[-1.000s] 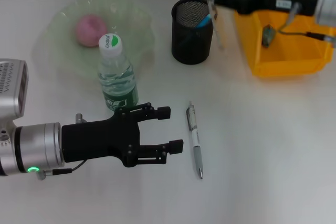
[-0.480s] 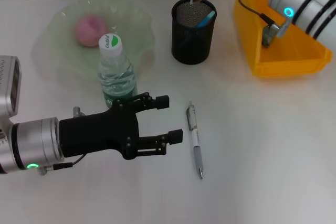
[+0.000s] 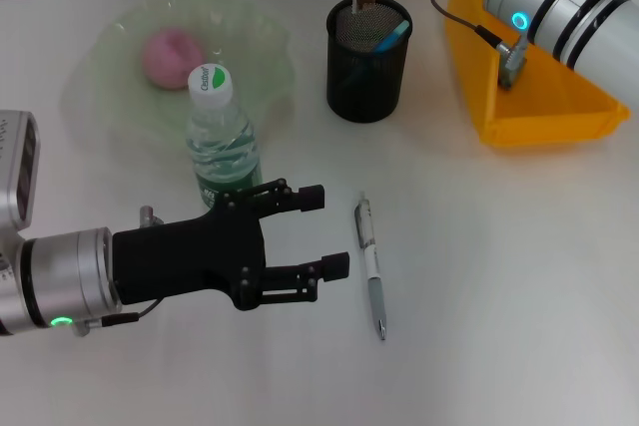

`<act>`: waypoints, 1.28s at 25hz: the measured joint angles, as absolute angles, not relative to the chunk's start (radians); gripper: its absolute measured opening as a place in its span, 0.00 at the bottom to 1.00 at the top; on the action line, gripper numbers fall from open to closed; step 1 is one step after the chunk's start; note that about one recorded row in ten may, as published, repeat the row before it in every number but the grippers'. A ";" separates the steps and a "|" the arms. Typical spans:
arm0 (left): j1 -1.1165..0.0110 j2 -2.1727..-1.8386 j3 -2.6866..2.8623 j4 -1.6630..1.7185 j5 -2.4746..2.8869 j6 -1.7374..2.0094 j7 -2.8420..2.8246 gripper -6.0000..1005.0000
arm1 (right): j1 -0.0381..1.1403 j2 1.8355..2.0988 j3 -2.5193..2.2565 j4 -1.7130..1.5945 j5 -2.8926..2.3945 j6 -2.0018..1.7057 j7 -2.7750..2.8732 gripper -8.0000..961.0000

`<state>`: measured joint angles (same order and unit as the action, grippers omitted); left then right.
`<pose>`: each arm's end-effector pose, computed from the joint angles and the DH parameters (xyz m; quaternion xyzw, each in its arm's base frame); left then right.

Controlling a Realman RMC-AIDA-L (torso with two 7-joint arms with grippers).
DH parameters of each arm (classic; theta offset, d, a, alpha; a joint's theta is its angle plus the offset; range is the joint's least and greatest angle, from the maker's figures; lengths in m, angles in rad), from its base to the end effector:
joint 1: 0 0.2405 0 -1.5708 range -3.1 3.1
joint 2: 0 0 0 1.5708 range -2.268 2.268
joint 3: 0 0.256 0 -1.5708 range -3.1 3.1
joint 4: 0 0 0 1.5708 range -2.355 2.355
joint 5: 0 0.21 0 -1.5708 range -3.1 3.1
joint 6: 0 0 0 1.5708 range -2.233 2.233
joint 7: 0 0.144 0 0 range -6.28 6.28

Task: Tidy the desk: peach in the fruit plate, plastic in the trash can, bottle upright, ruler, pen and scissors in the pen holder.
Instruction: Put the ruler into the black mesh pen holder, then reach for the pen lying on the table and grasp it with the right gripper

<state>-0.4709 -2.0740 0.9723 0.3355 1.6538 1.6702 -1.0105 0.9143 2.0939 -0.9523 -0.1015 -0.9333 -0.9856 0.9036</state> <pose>-0.2529 0.2684 -0.0510 -0.9211 -0.1471 -0.3569 0.0500 0.1685 0.4444 -0.0453 -0.8092 0.2613 0.3995 0.3425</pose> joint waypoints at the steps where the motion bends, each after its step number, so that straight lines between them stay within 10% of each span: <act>1: -0.471 -2.074 0.972 0.335 1.654 1.671 -1.011 0.83 | 0.916 2.094 -0.953 -0.099 -0.934 -0.985 0.903 0.50; 17: -0.470 -2.072 0.965 0.336 1.653 1.673 -1.009 0.83 | 0.865 2.086 -1.004 -0.150 -0.933 -1.077 0.942 0.59; 32: -0.464 -2.067 0.968 0.336 1.659 1.669 -1.044 0.83 | 0.528 2.035 -0.979 -1.106 -1.882 -1.592 1.934 0.59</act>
<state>-0.4644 -2.0673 0.9680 0.3360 1.6591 1.6691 -1.0440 0.5282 2.0352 -0.9789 -1.1063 -1.8816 -1.5921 1.9340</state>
